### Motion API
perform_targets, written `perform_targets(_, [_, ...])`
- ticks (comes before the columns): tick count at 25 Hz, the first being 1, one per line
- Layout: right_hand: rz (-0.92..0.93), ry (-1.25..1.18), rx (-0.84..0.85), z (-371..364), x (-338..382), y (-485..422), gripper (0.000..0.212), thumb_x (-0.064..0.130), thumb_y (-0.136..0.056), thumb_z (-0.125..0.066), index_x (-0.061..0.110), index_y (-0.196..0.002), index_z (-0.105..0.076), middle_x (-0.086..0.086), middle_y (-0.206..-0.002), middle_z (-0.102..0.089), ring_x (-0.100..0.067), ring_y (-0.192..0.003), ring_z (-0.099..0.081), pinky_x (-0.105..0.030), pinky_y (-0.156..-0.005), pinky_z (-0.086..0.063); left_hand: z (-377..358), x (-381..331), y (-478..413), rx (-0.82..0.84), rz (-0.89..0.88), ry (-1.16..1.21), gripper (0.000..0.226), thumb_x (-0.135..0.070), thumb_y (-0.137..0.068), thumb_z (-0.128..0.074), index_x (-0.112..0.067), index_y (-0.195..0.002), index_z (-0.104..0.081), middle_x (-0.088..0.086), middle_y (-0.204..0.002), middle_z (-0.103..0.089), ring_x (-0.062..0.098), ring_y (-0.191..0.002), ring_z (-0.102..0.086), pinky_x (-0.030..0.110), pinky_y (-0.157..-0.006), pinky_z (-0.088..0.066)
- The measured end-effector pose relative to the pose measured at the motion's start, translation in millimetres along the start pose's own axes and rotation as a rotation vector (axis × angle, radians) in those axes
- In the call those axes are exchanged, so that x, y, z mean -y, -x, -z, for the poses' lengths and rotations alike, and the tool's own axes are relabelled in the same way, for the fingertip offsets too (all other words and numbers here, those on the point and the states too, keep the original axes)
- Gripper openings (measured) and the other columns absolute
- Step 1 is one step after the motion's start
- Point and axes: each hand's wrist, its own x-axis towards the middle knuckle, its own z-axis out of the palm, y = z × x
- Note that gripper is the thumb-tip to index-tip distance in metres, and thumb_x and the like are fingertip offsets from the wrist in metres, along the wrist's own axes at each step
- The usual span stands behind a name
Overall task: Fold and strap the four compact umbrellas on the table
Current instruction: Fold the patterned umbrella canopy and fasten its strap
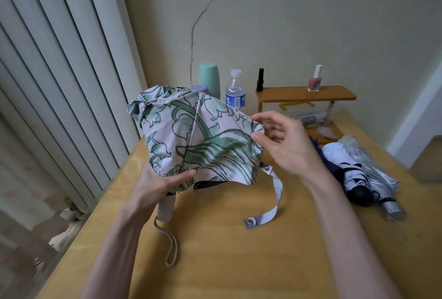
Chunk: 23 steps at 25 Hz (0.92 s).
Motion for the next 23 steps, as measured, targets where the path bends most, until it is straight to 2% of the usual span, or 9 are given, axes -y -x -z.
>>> perform_targets(3, [0.017,0.071,-0.002,6,4,4,0.014,0.025,-0.098,-0.074,0.03,-0.11,-0.071,0.002,-0.097,-0.074,-0.018,-0.092,-0.072,-0.045,-0.089,-0.061,-3,-4,0,-0.006,0.001,0.015,0.058,-0.008,-0.069,-0.092,-0.028,-0.118,-0.067,-0.004,-0.114,-0.08,0.015,-0.105,-0.076,0.028,-0.09,-0.061])
perform_targets(6, [-0.025,0.144,-0.046,10,3,10,0.015,0.041,-0.088,-0.08,0.029,-0.092,-0.071,0.01,-0.086,-0.077,-0.013,-0.08,-0.076,-0.043,-0.079,-0.064,-10,-7,1,0.025,0.014,0.0,0.06,-0.009,-0.069,-0.092,-0.023,-0.122,-0.067,-0.005,-0.112,-0.08,0.011,-0.102,-0.077,0.026,-0.088,-0.062])
perform_targets(9, [-0.05,0.112,-0.127,21,-7,14,0.012,0.019,-0.092,-0.08,0.024,-0.089,-0.07,0.013,-0.087,-0.074,0.002,-0.079,-0.072,-0.025,-0.08,-0.062,-19,-7,0,0.069,0.031,-0.023,0.058,-0.01,-0.069,-0.093,-0.009,-0.121,-0.069,-0.01,-0.096,-0.081,0.004,-0.085,-0.076,0.018,-0.074,-0.06])
perform_targets(12, [-0.055,0.049,-0.168,28,-7,21,0.018,0.005,-0.097,-0.072,0.016,-0.111,-0.076,0.016,-0.099,-0.072,0.018,-0.09,-0.065,-0.014,-0.09,-0.057,-25,-4,0,0.1,0.049,0.004,0.061,-0.013,-0.068,-0.095,-0.013,-0.123,-0.07,-0.002,-0.112,-0.081,0.017,-0.103,-0.077,0.029,-0.086,-0.061])
perform_targets(14, [-0.047,-0.101,-0.196,23,0,26,0.031,0.003,-0.101,-0.066,0.025,-0.123,-0.071,-0.001,-0.109,-0.078,0.005,-0.101,-0.071,-0.022,-0.094,-0.059,-28,1,0,0.113,0.064,0.066,0.067,-0.013,-0.068,-0.098,-0.015,-0.128,-0.068,0.003,-0.121,-0.078,0.024,-0.113,-0.075,0.039,-0.096,-0.06])
perform_targets(16, [-0.128,-0.293,-0.201,14,4,28,0.03,0.016,-0.101,-0.071,0.033,-0.126,-0.066,-0.018,-0.113,-0.077,-0.026,-0.106,-0.075,-0.044,-0.098,-0.06,-33,4,0,0.117,0.074,0.142,0.071,-0.018,-0.068,-0.097,-0.015,-0.132,-0.066,0.005,-0.125,-0.077,0.026,-0.116,-0.074,0.041,-0.098,-0.06])
perform_targets(19, [-0.323,-0.188,-0.072,12,2,31,0.027,0.031,-0.089,-0.085,0.021,-0.111,-0.074,0.0,-0.105,-0.08,-0.016,-0.1,-0.077,-0.049,-0.097,-0.06,-38,4,0,0.08,0.074,0.185,0.074,-0.024,-0.065,-0.1,-0.013,-0.131,-0.067,0.005,-0.124,-0.077,0.026,-0.115,-0.075,0.042,-0.098,-0.06])
perform_targets(21, [-0.356,-0.106,-0.024,17,-4,31,0.021,0.025,-0.084,-0.089,0.017,-0.1,-0.078,0.004,-0.097,-0.082,-0.012,-0.094,-0.077,-0.045,-0.095,-0.062,-40,3,-3,0.026,0.076,0.194,0.066,-0.018,-0.068,-0.099,-0.012,-0.127,-0.07,0.006,-0.119,-0.079,0.027,-0.111,-0.076,0.043,-0.099,-0.058])
perform_targets(23, [-0.346,-0.099,0.052,27,-8,31,0.026,0.015,-0.081,-0.091,0.018,-0.104,-0.079,0.009,-0.1,-0.081,-0.008,-0.098,-0.076,-0.04,-0.099,-0.06,-42,1,-4,-0.03,0.08,0.207,0.06,-0.016,-0.068,-0.094,-0.011,-0.124,-0.072,0.006,-0.115,-0.08,0.026,-0.108,-0.077,0.042,-0.099,-0.058])
